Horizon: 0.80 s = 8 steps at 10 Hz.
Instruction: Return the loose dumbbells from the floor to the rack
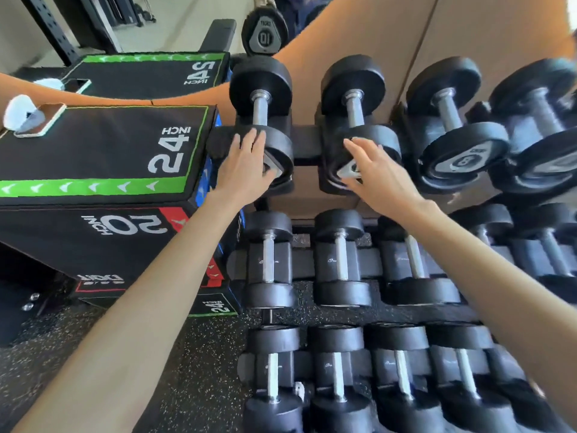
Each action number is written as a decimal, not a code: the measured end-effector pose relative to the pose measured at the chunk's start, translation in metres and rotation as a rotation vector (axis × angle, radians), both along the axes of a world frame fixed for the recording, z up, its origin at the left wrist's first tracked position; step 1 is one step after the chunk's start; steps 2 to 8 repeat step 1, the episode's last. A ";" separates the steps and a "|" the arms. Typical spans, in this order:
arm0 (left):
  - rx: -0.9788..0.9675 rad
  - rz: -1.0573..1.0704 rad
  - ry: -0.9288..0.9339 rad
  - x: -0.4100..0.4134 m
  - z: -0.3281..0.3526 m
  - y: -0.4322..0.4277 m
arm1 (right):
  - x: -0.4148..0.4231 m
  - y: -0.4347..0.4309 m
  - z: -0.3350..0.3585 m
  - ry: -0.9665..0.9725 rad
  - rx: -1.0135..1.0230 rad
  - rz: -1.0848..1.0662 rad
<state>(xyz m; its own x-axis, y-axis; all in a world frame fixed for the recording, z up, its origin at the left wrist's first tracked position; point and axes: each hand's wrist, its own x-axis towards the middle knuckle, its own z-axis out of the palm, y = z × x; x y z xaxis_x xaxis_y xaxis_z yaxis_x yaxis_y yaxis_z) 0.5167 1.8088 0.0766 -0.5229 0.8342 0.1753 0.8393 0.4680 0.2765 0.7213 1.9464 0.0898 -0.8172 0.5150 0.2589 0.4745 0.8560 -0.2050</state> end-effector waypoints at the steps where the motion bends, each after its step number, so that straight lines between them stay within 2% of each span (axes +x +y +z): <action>1: 0.078 -0.152 0.152 0.056 0.005 0.008 | 0.073 0.003 -0.008 -0.012 0.112 -0.088; 8: 0.078 -0.152 0.152 0.056 0.005 0.008 | 0.073 0.003 -0.008 -0.012 0.112 -0.088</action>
